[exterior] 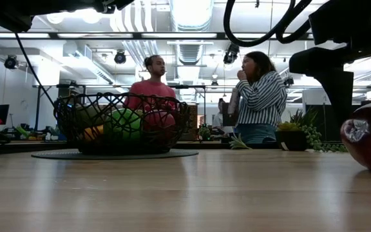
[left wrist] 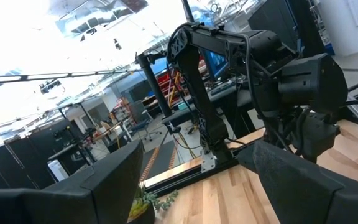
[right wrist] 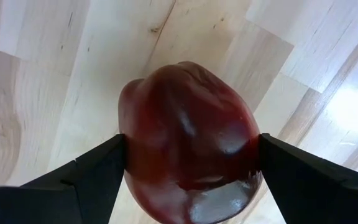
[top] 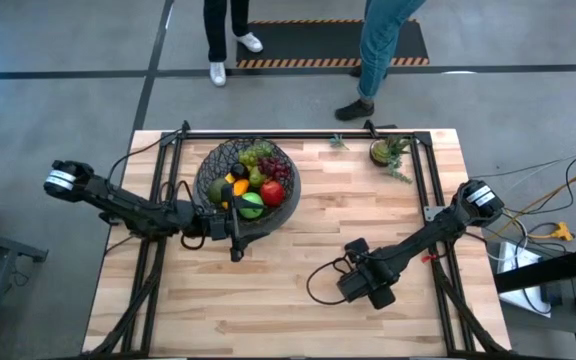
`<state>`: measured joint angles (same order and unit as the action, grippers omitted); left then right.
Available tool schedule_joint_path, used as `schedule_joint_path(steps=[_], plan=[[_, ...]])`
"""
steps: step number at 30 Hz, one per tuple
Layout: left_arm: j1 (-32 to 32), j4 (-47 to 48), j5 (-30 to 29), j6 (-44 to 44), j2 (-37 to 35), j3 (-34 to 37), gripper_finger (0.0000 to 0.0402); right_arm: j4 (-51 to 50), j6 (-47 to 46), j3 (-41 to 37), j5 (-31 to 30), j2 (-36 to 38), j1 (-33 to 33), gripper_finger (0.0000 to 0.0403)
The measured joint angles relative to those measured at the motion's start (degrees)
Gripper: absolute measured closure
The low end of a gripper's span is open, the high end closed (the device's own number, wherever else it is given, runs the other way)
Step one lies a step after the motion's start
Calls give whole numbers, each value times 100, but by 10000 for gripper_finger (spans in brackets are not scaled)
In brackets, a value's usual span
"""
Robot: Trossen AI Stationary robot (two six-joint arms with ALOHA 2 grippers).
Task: Build produce basket
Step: Put the red apple into the basket
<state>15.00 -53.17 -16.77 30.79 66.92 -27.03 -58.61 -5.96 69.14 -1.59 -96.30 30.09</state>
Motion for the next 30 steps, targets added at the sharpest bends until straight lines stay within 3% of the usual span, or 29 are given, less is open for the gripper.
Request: schedule_joint_path(steps=[3,11,18,27,30], plan=[[0,4,1,5,0,0,114,-24,0,64,-55,40,-4,75],[0,-30,-232,271,-96,0,114,-58,-6,499,-947,126,-89,76],[-2,-30,-924,564,-383,5,114,24,-437,820,-1915,126,-419,76],[-4,-25,-2029,1056,-1011,93,114,1584,-188,871,-2587,251,-1120,76],[-4,-47,-2086,1049,-1329,224,114,2441,132,870,-2604,284,-1429,76]])
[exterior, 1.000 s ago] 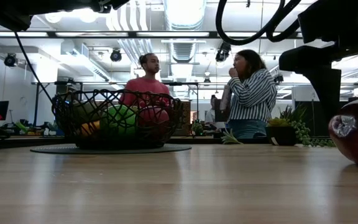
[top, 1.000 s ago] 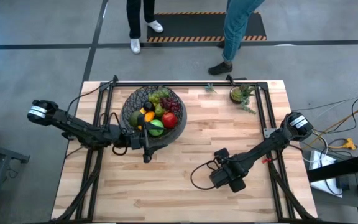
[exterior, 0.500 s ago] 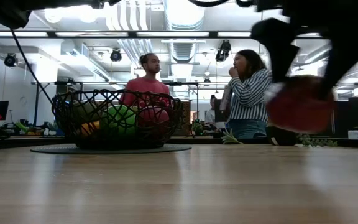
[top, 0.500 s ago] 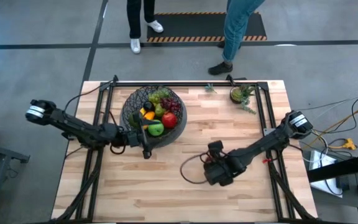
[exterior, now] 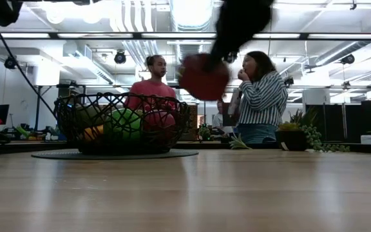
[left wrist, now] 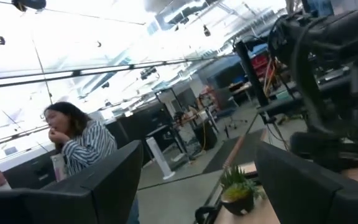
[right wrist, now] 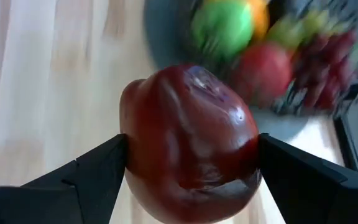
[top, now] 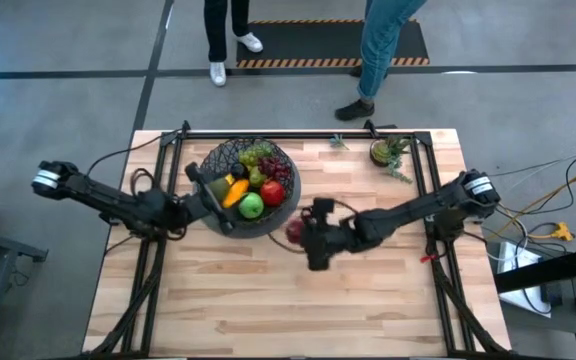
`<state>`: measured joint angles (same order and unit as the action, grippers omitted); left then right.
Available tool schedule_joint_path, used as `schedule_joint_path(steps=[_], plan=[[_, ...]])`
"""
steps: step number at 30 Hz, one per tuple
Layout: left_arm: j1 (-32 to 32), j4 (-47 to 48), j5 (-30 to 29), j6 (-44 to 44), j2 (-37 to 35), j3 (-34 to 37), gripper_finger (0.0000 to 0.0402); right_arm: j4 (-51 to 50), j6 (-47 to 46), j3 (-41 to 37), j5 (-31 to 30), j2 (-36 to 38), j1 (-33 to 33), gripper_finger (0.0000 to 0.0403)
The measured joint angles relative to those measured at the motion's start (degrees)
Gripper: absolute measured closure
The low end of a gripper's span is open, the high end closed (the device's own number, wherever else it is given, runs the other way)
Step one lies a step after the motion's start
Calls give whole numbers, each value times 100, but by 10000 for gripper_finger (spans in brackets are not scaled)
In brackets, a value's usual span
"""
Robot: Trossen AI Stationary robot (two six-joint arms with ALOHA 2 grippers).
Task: Build produce basket
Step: Put the red apple into the basket
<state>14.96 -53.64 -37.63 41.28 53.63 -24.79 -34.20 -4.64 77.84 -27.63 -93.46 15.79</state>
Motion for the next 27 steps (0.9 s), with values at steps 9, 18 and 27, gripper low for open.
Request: schedule_joint_path(steps=[9,18,27], plan=[[0,43,16,4,-928,183,114,3319,187,-201,1494,-77,-1162,76],[4,22,27,460,-1409,263,114,5371,-289,-310,1864,-705,-1843,76],[4,21,41,557,-1793,463,114,7716,-201,-60,1858,-1967,-1958,76]])
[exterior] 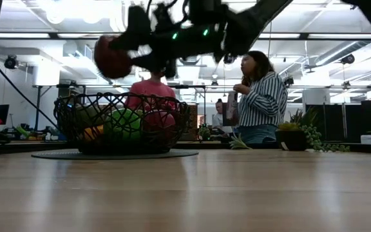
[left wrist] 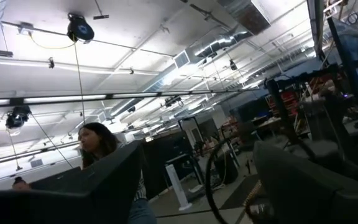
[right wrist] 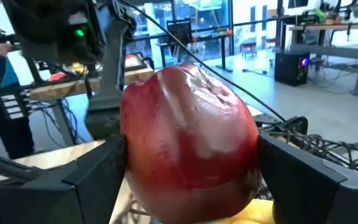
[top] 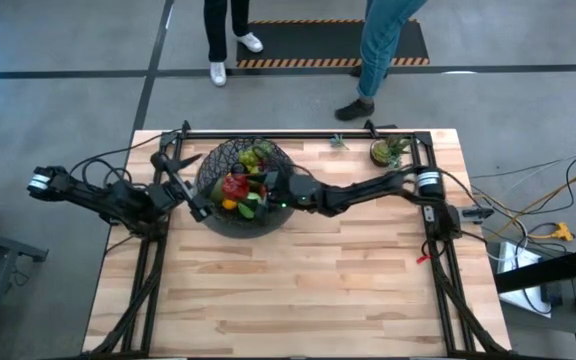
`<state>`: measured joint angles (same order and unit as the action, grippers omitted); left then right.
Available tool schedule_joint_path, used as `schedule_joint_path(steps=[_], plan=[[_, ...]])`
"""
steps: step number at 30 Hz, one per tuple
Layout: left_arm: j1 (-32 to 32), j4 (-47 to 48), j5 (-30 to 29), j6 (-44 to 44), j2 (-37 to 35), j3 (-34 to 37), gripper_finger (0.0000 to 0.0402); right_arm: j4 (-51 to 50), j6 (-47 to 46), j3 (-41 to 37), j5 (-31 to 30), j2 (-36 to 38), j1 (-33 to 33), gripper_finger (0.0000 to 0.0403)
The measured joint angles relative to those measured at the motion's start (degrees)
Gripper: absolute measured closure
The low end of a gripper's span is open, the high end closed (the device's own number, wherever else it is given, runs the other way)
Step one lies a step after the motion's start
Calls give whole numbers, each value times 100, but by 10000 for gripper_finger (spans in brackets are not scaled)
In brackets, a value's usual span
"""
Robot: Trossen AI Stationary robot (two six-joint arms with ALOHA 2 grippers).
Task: Build produce basket
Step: Put the red apple into the basket
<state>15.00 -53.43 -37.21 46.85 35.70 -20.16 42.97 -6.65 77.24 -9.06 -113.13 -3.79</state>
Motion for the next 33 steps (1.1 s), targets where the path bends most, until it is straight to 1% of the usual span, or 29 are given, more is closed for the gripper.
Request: schedule_joint_path(steps=[2,4,7,10,16,33], plan=[[0,-11,-2,0,-52,21,114,227,70,160,-13,-280,-9,76],[2,-7,-2,2,-95,56,114,227,196,339,-83,-471,-8,76],[4,4,-4,7,-134,92,114,76,332,571,-263,-659,-2,76],[4,-7,-4,7,-134,92,114,-175,365,712,-303,-794,-20,76],[4,-5,-4,9,-130,96,114,-518,277,790,-453,-830,-76,76],[0,-3,-22,11,-135,96,114,-1092,279,781,-461,-884,-96,76]])
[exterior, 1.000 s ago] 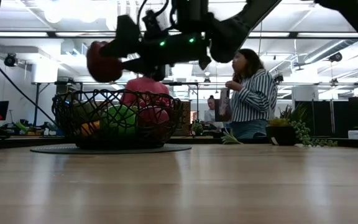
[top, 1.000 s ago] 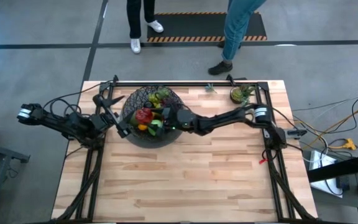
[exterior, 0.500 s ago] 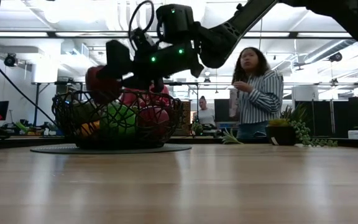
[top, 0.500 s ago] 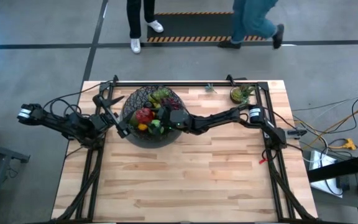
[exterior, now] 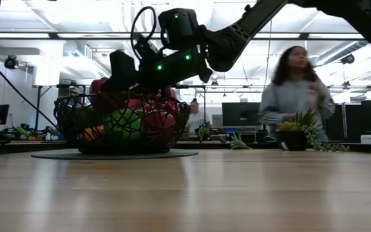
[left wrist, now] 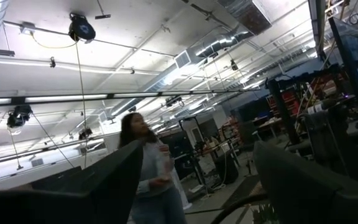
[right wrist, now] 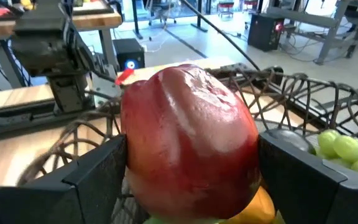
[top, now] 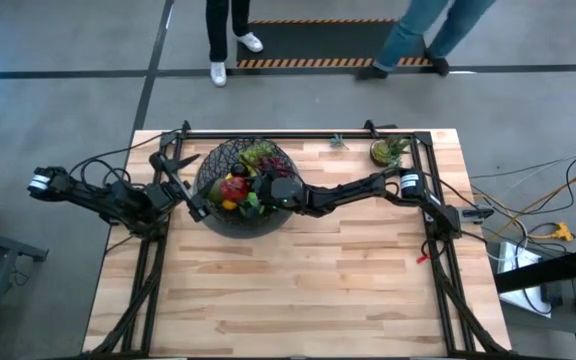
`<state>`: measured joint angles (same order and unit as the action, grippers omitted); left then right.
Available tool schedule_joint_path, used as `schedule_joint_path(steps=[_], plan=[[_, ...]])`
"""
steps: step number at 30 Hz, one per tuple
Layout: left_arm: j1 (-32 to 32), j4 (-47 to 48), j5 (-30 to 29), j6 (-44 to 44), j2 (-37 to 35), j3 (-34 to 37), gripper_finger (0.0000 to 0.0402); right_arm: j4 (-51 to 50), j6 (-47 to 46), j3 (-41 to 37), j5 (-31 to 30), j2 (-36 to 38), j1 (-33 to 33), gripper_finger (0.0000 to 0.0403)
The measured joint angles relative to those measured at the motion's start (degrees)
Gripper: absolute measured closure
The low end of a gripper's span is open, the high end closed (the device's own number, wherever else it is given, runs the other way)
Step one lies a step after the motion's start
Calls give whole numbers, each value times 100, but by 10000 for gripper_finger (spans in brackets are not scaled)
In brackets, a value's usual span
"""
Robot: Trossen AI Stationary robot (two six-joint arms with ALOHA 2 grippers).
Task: Build produce basket
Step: Put the red apple into the basket
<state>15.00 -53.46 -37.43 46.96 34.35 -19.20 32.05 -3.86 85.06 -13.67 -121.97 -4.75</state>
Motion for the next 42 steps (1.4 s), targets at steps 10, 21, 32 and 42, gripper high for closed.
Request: schedule_joint_path(steps=[10,21,32,42], plan=[[0,6,0,2,0,0,114,-47,300,0,-61,11,-7,76],[0,4,2,9,5,0,114,-800,2008,378,-85,83,9,76],[2,-1,4,8,11,0,114,-2504,4674,1292,-138,98,100,76],[2,0,24,50,5,0,114,-3285,3805,1789,-159,61,98,76]])
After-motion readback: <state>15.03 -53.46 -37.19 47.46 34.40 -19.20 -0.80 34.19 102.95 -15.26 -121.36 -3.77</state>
